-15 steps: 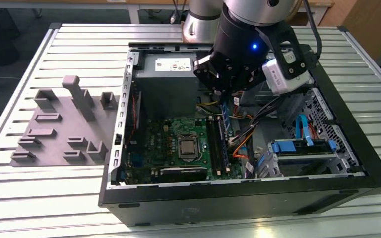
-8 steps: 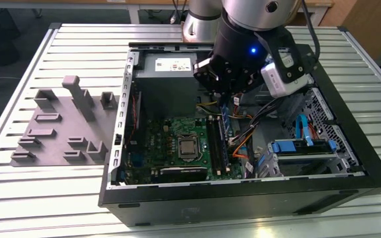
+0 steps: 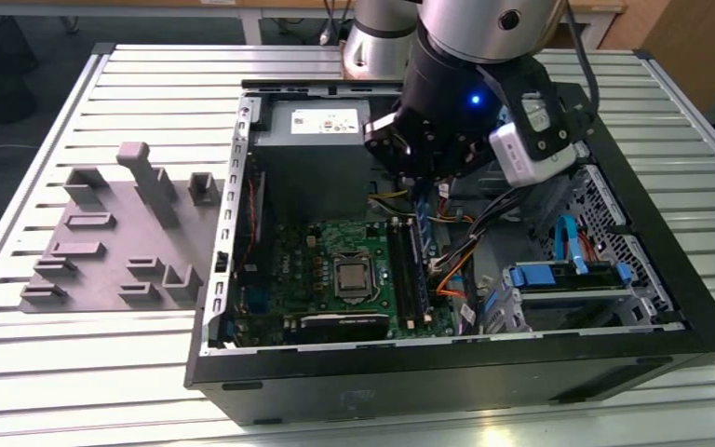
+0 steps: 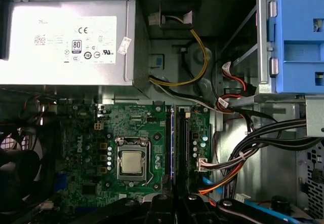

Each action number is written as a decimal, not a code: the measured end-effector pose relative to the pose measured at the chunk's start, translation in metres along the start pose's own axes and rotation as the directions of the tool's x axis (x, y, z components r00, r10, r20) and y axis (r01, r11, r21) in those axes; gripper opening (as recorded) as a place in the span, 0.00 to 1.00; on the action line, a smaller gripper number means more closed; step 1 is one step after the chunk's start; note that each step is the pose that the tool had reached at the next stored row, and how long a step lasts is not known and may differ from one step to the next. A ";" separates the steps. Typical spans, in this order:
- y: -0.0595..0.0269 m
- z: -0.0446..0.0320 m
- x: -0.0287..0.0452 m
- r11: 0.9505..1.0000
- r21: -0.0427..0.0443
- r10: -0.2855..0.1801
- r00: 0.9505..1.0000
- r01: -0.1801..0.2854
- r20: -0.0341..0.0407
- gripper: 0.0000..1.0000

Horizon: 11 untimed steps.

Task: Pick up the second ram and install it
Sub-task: 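Insert the second ram into the second slot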

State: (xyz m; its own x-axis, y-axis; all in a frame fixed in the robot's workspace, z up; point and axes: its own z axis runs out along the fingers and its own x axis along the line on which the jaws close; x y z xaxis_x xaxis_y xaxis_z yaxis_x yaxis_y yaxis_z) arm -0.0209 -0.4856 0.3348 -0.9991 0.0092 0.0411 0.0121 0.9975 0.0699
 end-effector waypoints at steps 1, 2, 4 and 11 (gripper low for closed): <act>-0.0001 0.0012 -0.0001 1.000 0.000 0.000 1.000 0.000 0.000 0.14; -0.0001 0.0026 -0.0002 1.000 0.000 0.001 1.000 -0.001 0.000 0.14; -0.0003 0.0053 -0.0004 1.000 0.000 0.002 1.000 -0.002 0.000 0.14; -0.0011 0.0157 -0.0011 1.000 0.000 0.007 1.000 -0.007 0.000 0.14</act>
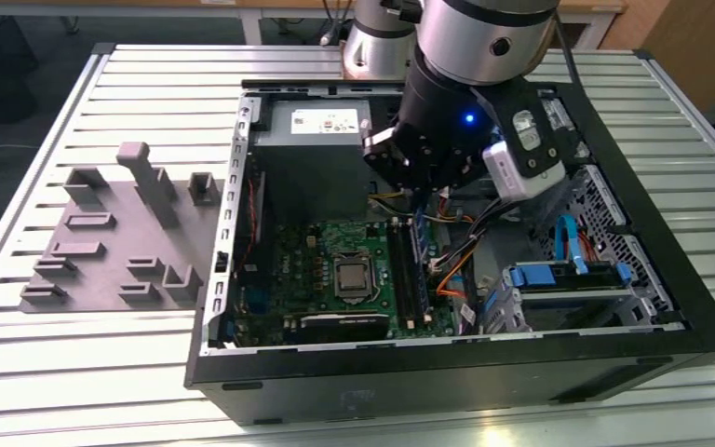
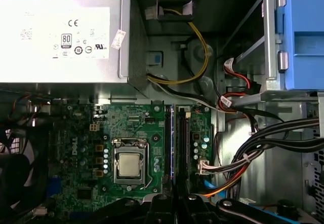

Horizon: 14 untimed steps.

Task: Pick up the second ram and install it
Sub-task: 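Insert the second ram into the second slot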

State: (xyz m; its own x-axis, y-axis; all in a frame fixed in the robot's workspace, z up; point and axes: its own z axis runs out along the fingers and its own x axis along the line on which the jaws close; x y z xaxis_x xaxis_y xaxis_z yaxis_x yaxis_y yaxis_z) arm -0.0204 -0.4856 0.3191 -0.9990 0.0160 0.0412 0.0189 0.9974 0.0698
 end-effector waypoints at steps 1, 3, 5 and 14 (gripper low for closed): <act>-0.0001 0.0016 -0.0001 1.000 0.000 0.001 1.000 -0.001 0.000 0.14; -0.0003 0.0046 -0.0003 1.000 0.000 0.002 1.000 -0.002 0.000 0.14; -0.0005 0.0072 -0.0004 1.000 0.000 0.003 1.000 -0.003 0.000 0.14; -0.0012 0.0177 -0.0008 1.000 0.000 0.007 1.000 -0.007 0.001 0.14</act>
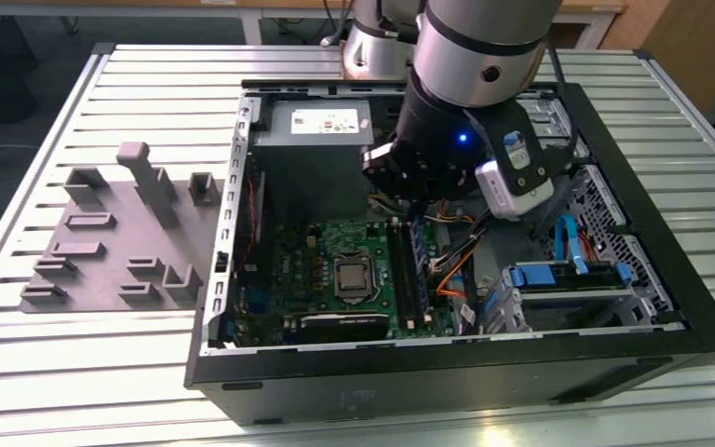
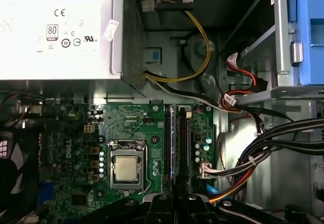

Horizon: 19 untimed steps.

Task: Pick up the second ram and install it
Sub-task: 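Insert the second ram into the second slot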

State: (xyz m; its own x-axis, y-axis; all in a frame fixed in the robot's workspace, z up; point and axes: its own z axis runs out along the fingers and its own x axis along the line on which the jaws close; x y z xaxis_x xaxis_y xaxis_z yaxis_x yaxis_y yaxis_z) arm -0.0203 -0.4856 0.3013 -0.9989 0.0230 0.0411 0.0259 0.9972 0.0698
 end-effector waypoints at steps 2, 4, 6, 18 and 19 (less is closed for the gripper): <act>-0.0001 0.0020 -0.0001 1.000 0.000 0.001 1.000 -0.001 0.000 0.14; -0.0003 0.0043 -0.0002 1.000 0.000 0.001 1.000 -0.001 0.000 0.14; -0.0005 0.0067 -0.0003 1.000 0.000 0.002 1.000 -0.002 0.000 0.14; -0.0015 0.0212 -0.0009 1.000 0.000 0.006 1.000 -0.006 0.000 0.14; -0.0016 0.0223 -0.0009 1.000 0.000 0.006 1.000 -0.006 0.000 0.14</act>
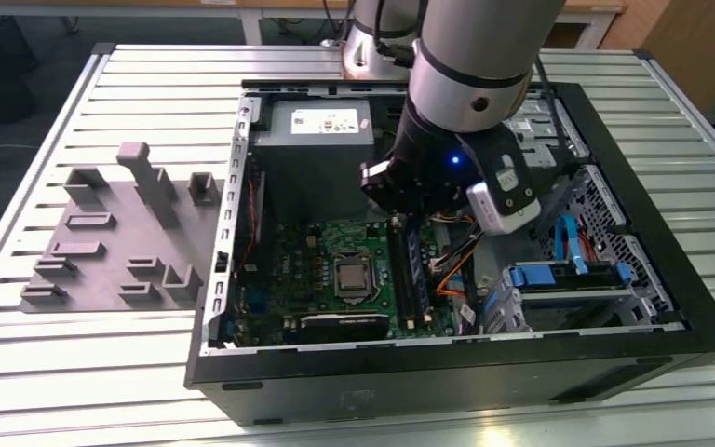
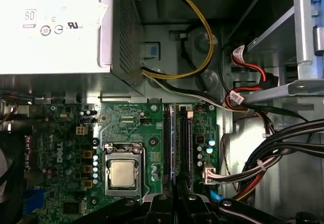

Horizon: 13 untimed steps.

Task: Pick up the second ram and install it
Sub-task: 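Insert the second ram into the second slot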

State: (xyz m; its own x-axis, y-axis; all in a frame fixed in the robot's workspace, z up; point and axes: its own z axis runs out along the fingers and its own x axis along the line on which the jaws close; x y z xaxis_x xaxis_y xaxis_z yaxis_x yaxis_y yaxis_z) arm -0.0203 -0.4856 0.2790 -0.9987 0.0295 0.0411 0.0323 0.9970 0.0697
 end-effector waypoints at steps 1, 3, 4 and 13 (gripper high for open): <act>-0.0001 0.0011 0.0000 1.000 0.000 0.000 1.000 0.000 0.000 0.14; -0.0002 0.0034 -0.0001 1.000 0.000 0.001 1.000 -0.001 0.000 0.14; -0.0003 0.0046 -0.0002 1.000 0.000 0.001 1.000 -0.001 0.000 0.14; -0.0011 0.0161 -0.0007 1.000 0.000 0.003 1.000 -0.003 0.000 0.14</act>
State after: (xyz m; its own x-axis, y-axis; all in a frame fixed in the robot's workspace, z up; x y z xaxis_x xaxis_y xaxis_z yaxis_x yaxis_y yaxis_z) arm -0.0203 -0.4856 0.2629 -0.9986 0.0322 0.0411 0.0350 0.9969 0.0699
